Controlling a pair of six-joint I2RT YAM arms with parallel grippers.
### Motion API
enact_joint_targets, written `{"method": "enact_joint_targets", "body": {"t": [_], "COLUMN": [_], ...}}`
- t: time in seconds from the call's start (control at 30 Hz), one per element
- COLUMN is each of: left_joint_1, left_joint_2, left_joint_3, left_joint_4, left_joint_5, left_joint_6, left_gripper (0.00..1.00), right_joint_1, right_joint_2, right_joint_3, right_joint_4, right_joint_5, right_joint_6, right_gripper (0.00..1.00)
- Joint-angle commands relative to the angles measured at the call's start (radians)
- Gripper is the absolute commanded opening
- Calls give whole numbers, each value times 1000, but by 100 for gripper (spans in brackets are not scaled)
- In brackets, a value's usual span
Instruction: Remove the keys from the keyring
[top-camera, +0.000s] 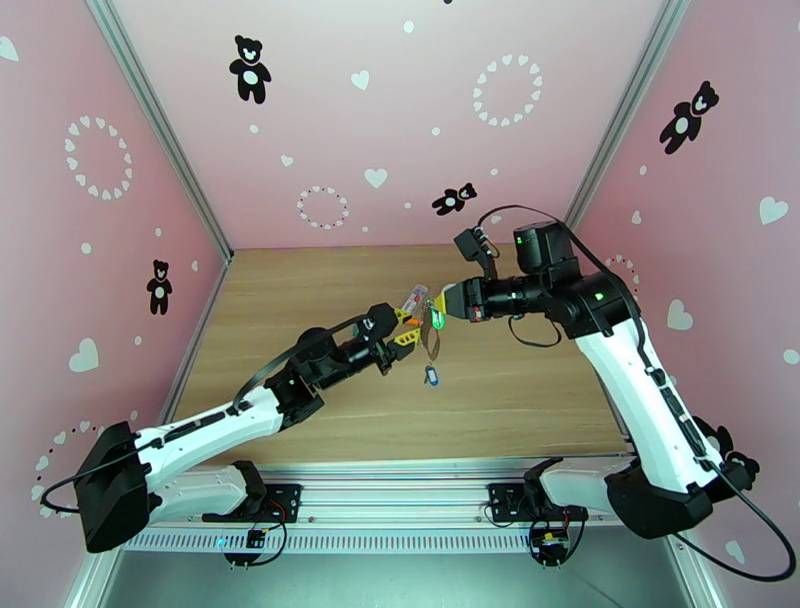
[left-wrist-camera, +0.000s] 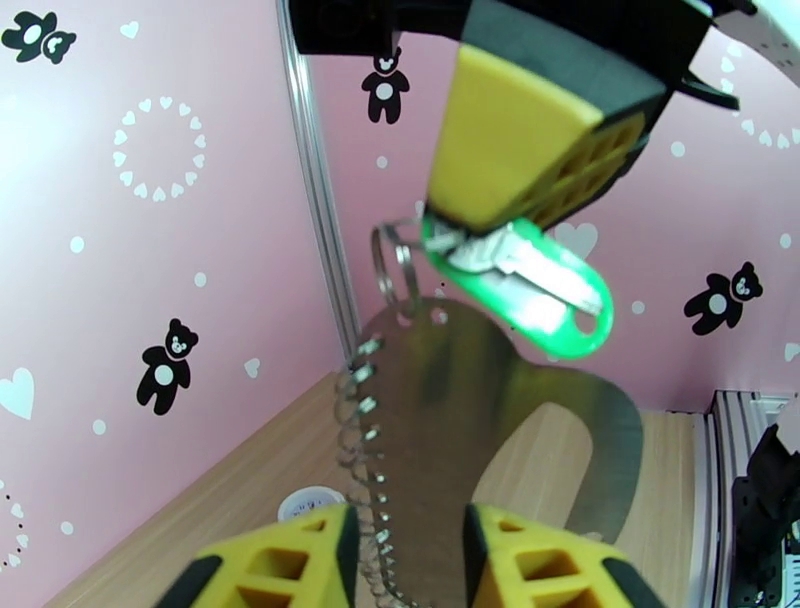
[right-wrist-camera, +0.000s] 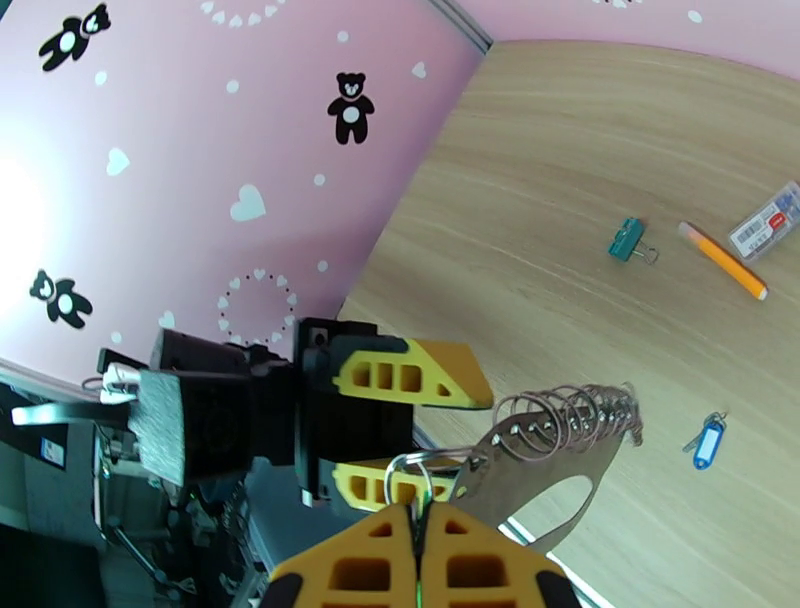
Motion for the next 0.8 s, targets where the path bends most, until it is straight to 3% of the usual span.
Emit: {"method": "enact_joint_targets", "body": {"t": [0.0,0.23,0.37,0.77], "left_joint_1": [6,7,7,8], "left_joint_2": [-32,1,28,57], "left_joint_3": [27,98,104,79], "left_joint_4": [-65,-90,-19,67], "left_joint_5": [47,77,-30,-91], "left_joint_6": [-20,45,51,81], "left_gripper": [42,50,44,38], "right_joint_1": [6,15,25,37], "right_joint_2": [31,32,31,6], "right_joint_3": [36,33,27,-50], "right_joint_4": [-31,19,21,87], "right_joint_5": [-42,-73,-74,-39], "right_joint_6": [-53,42,60,163], "right_gripper": [0,0,0,0]}}
